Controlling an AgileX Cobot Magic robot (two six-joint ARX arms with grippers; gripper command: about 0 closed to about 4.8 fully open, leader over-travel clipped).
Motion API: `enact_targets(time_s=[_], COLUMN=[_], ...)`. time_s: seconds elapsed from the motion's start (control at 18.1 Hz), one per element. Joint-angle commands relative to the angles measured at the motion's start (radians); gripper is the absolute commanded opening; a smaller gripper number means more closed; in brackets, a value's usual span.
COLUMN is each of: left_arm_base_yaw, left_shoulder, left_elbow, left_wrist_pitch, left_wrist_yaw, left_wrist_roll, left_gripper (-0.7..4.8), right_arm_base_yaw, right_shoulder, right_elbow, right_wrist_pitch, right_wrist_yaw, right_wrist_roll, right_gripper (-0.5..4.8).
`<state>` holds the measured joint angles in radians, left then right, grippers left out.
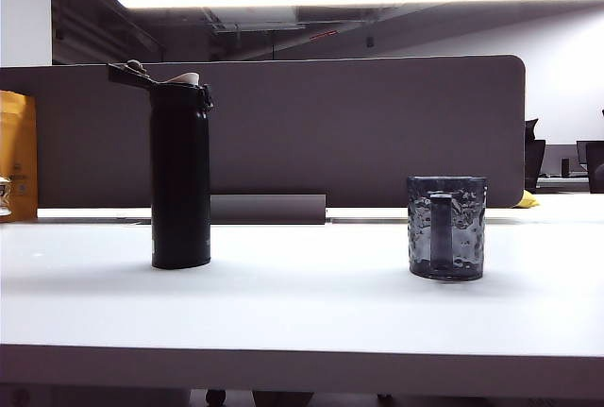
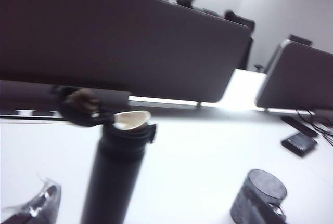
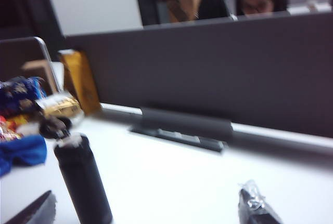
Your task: Pick up the black thermos, pour some water into the cup, then place the black thermos back on the table.
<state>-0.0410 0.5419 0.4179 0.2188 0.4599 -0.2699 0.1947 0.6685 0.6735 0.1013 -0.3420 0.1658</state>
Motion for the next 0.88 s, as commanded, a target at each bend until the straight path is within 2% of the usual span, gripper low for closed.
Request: enact_targets(time_s=[0.06,0.22,0.39,0.61,0.77,0.88], left_arm_base_yaw=[-0.081,-0.139,-0.145,-0.145,-0.153,-0.153], left_shoulder=[0.145,0.295,0.463,0.708,0.858,0.938], left_elbow=[0.020,0.020,0.020,0.021,0.031,0.046], left_wrist_pitch=[0.074,0.163,0.301,0.494,0.617,0.711], left_wrist_yaw=[-0.017,-0.050,-0.211,-0.219,-0.211,-0.213], left_wrist_roll=[0.113,0.192,0.191,0.189,0.135,0.131], left_gripper=[4.79,4.79,4.79,4.79,4.79,4.79], right_arm_base_yaw=[0.132,0.233,0.295,0.299,0.299,0.299], right_shoulder=[0.092,0.201,0.301,0.360,0.367,0.367], right_elbow=[0.015,0.016,0.016,0.016,0.016,0.016], right_wrist_pitch=[0.121,0.155,0.239,0.272,0.270,0.269], right_wrist_yaw=[0.108,0.123,0.134,0.135,0.139,0.139], right_wrist_roll=[-0.016,-0.016,-0.016,-0.016,-0.018,-0.037], right_gripper=[4.79,4.79,4.79,4.79,4.79,4.79])
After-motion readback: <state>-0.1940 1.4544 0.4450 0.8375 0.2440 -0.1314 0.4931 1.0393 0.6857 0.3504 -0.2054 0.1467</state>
